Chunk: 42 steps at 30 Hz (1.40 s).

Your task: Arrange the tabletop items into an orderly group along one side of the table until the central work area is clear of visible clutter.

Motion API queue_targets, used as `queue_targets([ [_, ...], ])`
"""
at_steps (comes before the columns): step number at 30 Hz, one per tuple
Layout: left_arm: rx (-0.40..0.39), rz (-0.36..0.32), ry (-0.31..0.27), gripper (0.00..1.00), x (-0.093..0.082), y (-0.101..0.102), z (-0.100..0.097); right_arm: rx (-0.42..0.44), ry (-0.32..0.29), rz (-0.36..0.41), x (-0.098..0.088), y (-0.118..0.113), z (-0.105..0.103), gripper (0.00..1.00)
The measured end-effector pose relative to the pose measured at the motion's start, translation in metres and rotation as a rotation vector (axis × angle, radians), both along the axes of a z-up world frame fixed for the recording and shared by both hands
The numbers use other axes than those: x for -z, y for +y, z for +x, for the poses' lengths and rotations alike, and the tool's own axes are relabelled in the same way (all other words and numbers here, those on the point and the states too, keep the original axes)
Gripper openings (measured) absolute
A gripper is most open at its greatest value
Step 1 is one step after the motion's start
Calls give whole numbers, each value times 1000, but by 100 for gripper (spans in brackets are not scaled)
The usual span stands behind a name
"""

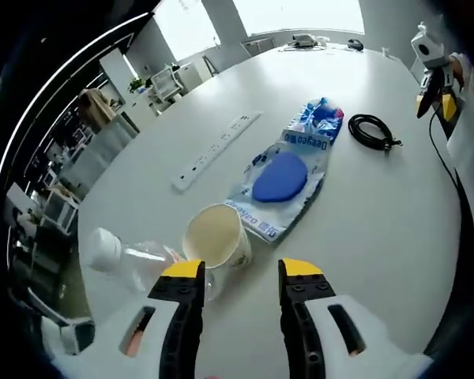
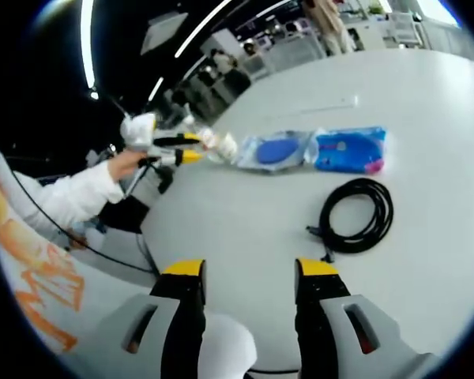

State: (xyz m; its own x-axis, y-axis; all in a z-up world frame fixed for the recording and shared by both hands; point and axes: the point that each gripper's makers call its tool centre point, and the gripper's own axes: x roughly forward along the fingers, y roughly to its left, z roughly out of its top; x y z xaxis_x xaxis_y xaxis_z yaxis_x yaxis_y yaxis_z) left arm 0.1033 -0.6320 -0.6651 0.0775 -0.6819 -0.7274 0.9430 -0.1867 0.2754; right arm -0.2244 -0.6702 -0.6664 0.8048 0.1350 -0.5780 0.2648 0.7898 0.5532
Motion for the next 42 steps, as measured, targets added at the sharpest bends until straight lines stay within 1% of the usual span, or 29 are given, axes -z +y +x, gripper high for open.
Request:
queue_targets([
  [2, -24, -21, 11, 42, -3, 6, -3, 3, -3, -6, -1, 0, -1, 44],
  [4, -53, -39, 5, 46, -6, 14, -6, 6, -6, -17, -3, 1, -2, 45],
  [8, -125, -77, 45, 66, -5, 33, -17, -1, 10, -72, -1, -1, -8, 50],
  [11, -188, -91, 86, 77, -2, 49, -24, 7, 31, -102, 2, -3, -16, 56],
  [12, -204, -89, 107, 79, 0, 56, -27, 16, 37, -109, 4, -4, -20, 58],
  [13, -215, -89, 113, 79, 1, 61, -28, 24, 40, -110, 5, -5, -23, 60],
  [15, -250, -87, 144, 76, 4, 74, -33, 46, 50, -102, 9, -7, -30, 63],
  [16, -287, -80, 189, 76, 7, 82, -36, 59, 58, -97, 11, -8, -35, 64],
  [17, -314, -73, 213, 78, 8, 87, -37, 64, 64, -94, 12, -8, -37, 66],
  [18, -350, -74, 223, 81, 9, 94, -36, 68, 69, -95, 13, -8, -41, 67],
  [20, -358, -98, 207, 88, 7, 101, -34, 70, 73, -98, 14, -8, -46, 69],
  [21, -382, -108, 212, 91, 5, 107, -34, 74, 79, -95, 17, -10, -49, 70],
  [24, -449, -103, 230, 97, 6, 121, -32, 92, 87, -92, 20, -11, -56, 71],
  [26, -494, -115, 242, 98, 4, 128, -31, 109, 86, -85, 19, -12, -59, 72],
  [28, -572, -169, 290, 98, 0, 131, -30, 125, 80, -81, 19, -12, -61, 72],
  [30, -629, -216, 354, 100, -3, 132, -35, 132, 82, -73, 21, -11, -62, 72],
  [31, -640, -226, 371, 100, -3, 132, -37, 132, 84, -71, 22, -10, -62, 72],
  [34, -650, -223, 366, 100, 1, 137, -42, 127, 88, -65, 23, -7, -61, 71],
  [35, -668, -213, 358, 100, 4, 140, -42, 122, 88, -62, 23, -6, -60, 71],
  [36, -678, -204, 361, 100, 7, 144, -44, 115, 87, -61, 23, -5, -59, 71],
  [40, -678, -198, 398, 99, 10, 148, -54, 111, 82, -62, 22, -4, -56, 70],
  [42, -682, -193, 405, 99, 11, 151, -58, 110, 82, -54, 23, -4, -54, 70],
])
